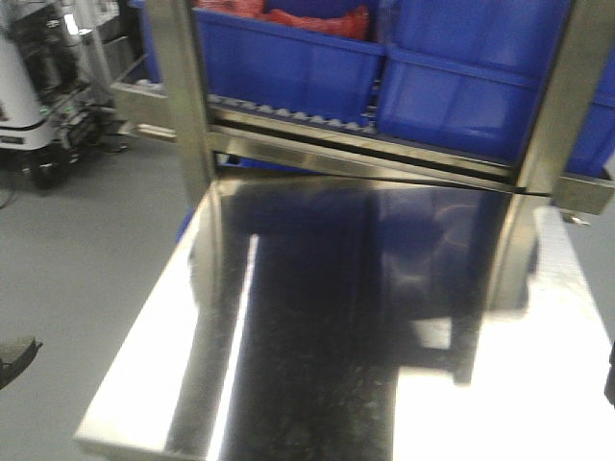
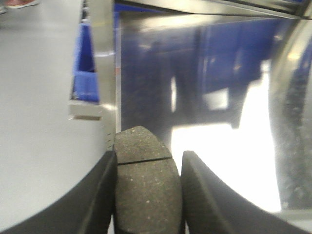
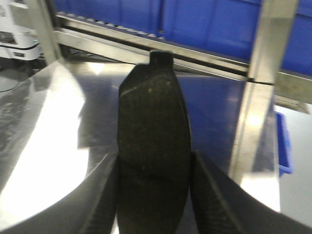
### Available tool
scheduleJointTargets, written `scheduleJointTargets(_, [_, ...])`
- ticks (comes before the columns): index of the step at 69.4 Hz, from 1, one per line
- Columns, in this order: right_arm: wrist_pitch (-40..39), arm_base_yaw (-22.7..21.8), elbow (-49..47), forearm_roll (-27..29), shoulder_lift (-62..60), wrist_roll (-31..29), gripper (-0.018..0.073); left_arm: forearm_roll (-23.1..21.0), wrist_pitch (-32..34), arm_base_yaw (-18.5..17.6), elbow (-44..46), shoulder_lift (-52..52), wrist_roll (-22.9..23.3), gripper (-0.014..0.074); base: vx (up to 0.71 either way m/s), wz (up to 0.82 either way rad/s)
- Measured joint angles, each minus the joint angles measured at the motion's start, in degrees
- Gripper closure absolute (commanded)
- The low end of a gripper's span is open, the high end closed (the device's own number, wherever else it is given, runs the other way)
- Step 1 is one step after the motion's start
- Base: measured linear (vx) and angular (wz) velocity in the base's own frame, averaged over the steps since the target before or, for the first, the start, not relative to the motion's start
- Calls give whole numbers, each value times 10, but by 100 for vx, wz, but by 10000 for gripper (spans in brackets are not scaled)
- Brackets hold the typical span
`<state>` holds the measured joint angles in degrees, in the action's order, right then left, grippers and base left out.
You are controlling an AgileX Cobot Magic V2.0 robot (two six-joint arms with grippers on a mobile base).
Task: Move and align brake pads A on conveyor
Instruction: 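Back away and turn the base from the steel table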
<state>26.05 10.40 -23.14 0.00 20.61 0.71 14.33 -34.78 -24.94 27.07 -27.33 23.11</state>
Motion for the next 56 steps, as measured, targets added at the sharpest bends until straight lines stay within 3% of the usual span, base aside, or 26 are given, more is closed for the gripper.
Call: scheduleJointTargets(56, [0, 0, 0, 0, 0, 0, 563, 0, 0, 0, 0, 0, 0, 602, -16, 64])
